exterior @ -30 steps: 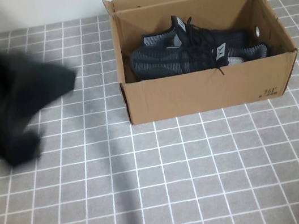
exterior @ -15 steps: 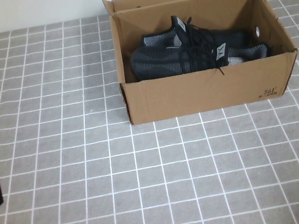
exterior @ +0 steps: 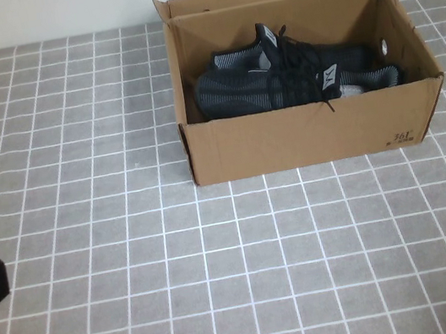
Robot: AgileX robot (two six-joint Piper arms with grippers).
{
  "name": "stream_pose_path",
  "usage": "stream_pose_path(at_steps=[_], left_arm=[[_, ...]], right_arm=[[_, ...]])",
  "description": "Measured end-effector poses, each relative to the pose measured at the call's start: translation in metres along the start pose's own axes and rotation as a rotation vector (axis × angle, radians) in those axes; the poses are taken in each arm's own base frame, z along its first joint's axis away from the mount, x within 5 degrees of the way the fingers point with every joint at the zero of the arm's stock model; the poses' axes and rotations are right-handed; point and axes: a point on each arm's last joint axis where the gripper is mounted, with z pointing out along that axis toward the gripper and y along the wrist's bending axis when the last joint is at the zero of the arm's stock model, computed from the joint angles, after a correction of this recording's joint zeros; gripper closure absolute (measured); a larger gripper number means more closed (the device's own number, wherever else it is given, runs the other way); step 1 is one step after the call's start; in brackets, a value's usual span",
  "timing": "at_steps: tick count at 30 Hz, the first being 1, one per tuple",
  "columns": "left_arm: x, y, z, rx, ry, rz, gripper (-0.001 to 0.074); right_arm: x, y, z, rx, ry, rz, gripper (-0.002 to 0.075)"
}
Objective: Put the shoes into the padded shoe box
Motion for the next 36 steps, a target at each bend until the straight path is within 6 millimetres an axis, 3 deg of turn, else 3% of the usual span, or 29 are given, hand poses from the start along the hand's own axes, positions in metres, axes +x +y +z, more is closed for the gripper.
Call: stream_pose_path(at_steps=[8, 14, 21, 25, 36], left_arm=[[0.031, 0.016, 0.001, -0.184, -0.008, 0.106, 0.0737], [0.076, 0.025, -0.006, -0.358, -0.169, 0.169, 0.0737], [0.138, 0.032, 0.007, -0.449, -0.22, 0.174, 0.0737], [0.173, 0.039, 0.022, -0.507, -0.164, 0.142, 0.0738], [0.226, 0.059, 0.051, -0.643, -0.168, -0.064, 0.0738]], right_arm=[[0.0, 0.0, 0.0, 0.0, 0.0, 0.0, 0.0734], [0.0, 0.0, 0.0, 0.0, 0.0, 0.0, 0.0734], [0.0, 0.0, 0.0, 0.0, 0.0, 0.0, 0.0734], [0.0, 0.0, 0.0, 0.0, 0.0, 0.0, 0.0734], [0.0, 0.0, 0.0, 0.0, 0.0, 0.0, 0.0734]])
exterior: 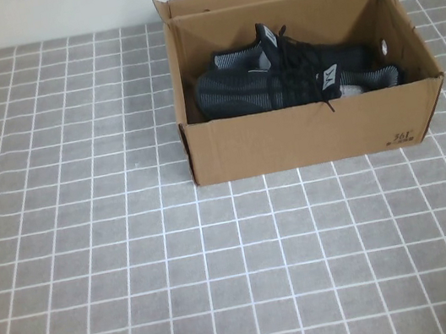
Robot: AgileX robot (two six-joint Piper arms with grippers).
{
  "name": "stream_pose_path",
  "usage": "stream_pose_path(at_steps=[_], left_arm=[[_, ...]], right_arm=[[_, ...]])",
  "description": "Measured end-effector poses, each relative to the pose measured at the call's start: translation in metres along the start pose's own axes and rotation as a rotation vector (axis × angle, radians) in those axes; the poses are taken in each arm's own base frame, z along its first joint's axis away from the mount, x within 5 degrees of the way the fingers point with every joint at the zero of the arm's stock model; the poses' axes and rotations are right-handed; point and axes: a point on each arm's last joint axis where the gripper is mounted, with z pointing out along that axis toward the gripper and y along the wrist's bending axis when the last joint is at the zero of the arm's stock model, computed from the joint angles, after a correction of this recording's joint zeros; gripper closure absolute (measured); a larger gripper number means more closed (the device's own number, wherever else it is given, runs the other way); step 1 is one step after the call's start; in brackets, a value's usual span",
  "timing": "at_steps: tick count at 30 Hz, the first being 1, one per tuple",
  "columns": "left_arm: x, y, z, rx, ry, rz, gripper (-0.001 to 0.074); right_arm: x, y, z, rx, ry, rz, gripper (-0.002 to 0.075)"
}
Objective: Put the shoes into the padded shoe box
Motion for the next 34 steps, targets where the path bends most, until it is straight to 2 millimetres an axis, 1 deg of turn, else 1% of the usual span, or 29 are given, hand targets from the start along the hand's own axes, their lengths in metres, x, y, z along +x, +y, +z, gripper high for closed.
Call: stream_pose_path(at_steps=[6, 34], left_arm=[[0.0112, 0.0002, 0.0, -0.005, 0.107, -0.014, 0.0738], [0.0119, 0.0002, -0.0001, -0.005, 0.114, -0.012, 0.0738]], right_arm=[[0.0, 0.0, 0.0, 0.0, 0.0, 0.0, 0.0734], [0.0, 0.0, 0.0, 0.0, 0.0, 0.0, 0.0734]])
